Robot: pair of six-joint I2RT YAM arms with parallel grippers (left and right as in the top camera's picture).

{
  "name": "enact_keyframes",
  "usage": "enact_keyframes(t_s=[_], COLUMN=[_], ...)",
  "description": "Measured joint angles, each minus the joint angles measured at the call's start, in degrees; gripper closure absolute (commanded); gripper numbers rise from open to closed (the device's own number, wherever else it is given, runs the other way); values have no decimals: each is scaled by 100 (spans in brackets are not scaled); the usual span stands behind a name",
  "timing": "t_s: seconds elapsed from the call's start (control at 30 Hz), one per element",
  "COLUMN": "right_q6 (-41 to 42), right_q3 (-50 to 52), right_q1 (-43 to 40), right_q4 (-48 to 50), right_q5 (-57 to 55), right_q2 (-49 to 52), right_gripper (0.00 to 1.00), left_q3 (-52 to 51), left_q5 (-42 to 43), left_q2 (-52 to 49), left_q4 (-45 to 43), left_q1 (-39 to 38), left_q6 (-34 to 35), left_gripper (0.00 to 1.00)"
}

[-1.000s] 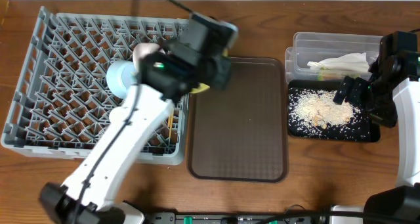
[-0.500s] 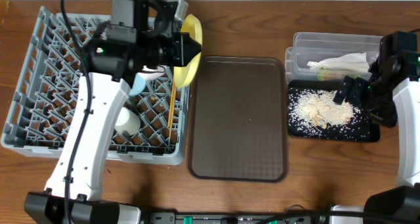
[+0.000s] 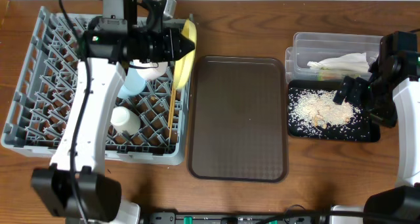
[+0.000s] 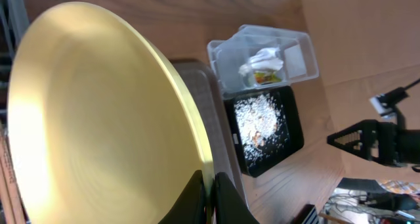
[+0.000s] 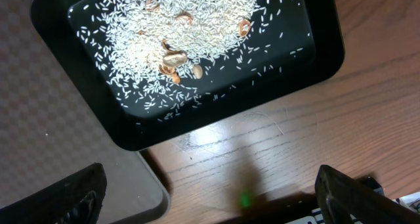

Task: Sort waste into correct bins and load items into the dishwasher
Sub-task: 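Lift the yellow plate and carry it over the dish rack, then lower the plate upright into the rack slots and open the left gripper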

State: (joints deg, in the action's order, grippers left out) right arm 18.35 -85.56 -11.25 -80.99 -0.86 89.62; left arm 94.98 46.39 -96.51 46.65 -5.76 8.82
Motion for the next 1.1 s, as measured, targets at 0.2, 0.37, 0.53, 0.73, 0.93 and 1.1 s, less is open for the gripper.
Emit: enact_keyframes(t_s=[0.2,0.37,0.53,0.73,0.93,1.1], right_q6=[0,-4,-11,-13,-74,-101], right_q3=[0,0,0,0,0,0], right_q1=[2,2,2,2,2,20], right_q4=[-2,-4,-31,-39,66,614], right_q5=[-2,-2,-2,-2,0,157], right_q2=[0,0,0,0,0,0], right_gripper=[1,1,1,1,1,1], left_q3=[0,0,0,-2,0,0], left_q5=[-2,-4,-7,-238,-1075,-1864], left_q2=[-490,-898,-1145,-1150,-896,-286], left_q4=[-4,-22,-24,11,225,562], left_q1=[92,321,507,579,614,614], left_q6=[0,0,39,24,-7,-42], left_gripper=[92,89,55,37,34,28])
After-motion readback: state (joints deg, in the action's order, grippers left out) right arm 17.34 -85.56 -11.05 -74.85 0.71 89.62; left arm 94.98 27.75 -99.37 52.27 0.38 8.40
